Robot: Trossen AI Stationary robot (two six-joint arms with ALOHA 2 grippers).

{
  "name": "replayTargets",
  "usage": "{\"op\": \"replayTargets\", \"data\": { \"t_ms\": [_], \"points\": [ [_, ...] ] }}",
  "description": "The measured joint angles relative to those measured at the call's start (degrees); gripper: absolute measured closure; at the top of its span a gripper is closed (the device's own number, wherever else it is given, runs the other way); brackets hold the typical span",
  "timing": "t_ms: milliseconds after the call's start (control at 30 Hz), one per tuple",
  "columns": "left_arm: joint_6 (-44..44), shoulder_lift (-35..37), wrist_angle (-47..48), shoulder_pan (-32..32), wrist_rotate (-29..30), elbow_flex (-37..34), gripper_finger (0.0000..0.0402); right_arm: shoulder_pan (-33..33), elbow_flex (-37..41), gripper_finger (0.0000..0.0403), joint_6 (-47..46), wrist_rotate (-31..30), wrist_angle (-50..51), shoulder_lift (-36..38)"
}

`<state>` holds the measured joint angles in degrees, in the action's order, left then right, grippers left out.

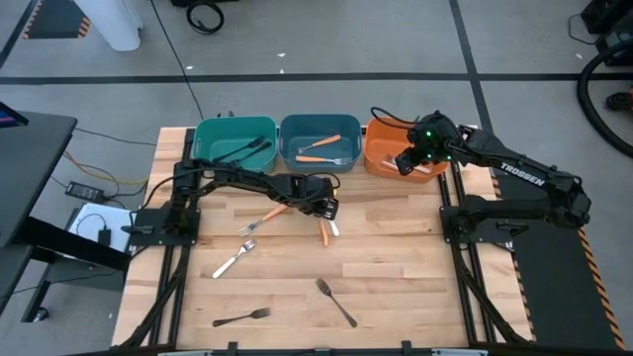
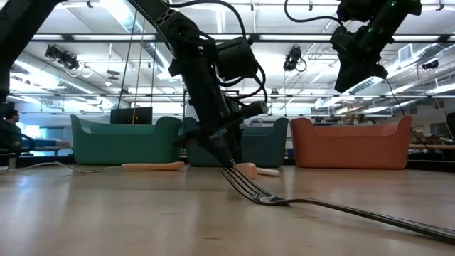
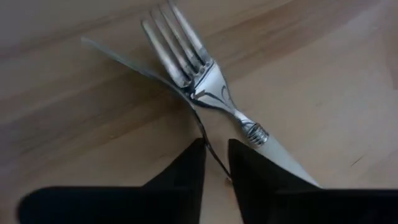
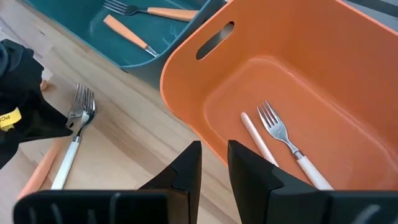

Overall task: Sort silverware by color (type)
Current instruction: Put the right orange fork in the blue bin

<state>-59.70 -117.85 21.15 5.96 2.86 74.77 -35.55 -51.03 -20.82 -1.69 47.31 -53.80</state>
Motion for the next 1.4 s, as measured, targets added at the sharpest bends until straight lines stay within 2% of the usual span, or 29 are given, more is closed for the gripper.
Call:
{"op": "replayTargets", "data": {
  "t_ms": [167,333,433,500,600,667,867,1033,1233,1400],
  "points": [
    [2.23,0.75,0.19,0.00,-0.20,-0.19,0.0389,0.00,0.00,0.0317,0.02,-0.20,-0.02,-0.02],
    [5.49,3.39,0.85,0.41,-4.08,-0.45,0.0389,0.00,0.02,0.0317,0.02,-0.26,-0.04,-0.02],
    [9.07,7.07,0.47,0.99,-7.38,-0.40,0.0390,0.00,0.02,0.0317,0.02,-0.87,-0.07,-0.02],
    [12.57,9.97,0.49,1.62,-7.59,-0.38,0.0390,0.00,0.02,0.0317,0.02,-1.92,-0.09,-0.02],
    [18.71,14.82,-0.25,3.72,-6.99,-0.32,0.0390,0.00,0.02,0.0317,-0.25,-3.24,-0.26,-0.06],
    [23.75,17.85,-0.98,5.82,-4.56,-0.23,0.0390,0.00,0.02,0.0317,-1.21,-3.37,-0.58,-0.08],
    [47.25,23.07,-8.61,13.58,1.54,-0.19,0.0388,0.21,0.02,0.0317,-6.01,-3.30,-1.92,-0.09],
    [61.20,22.80,-13.56,20.18,1.64,-0.19,0.0387,0.95,0.02,0.0317,-9.96,-3.15,-2.59,-0.10],
    [70.41,19.40,-14.10,25.39,1.48,-0.21,0.0386,1.94,0.02,0.0317,-15.31,-3.17,-2.77,-0.78],
    [74.31,15.95,-14.29,26.75,-3.46,-0.21,0.0385,2.64,0.02,0.0317,-17.16,-3.28,-4.20,-1.64]
  ]
}}
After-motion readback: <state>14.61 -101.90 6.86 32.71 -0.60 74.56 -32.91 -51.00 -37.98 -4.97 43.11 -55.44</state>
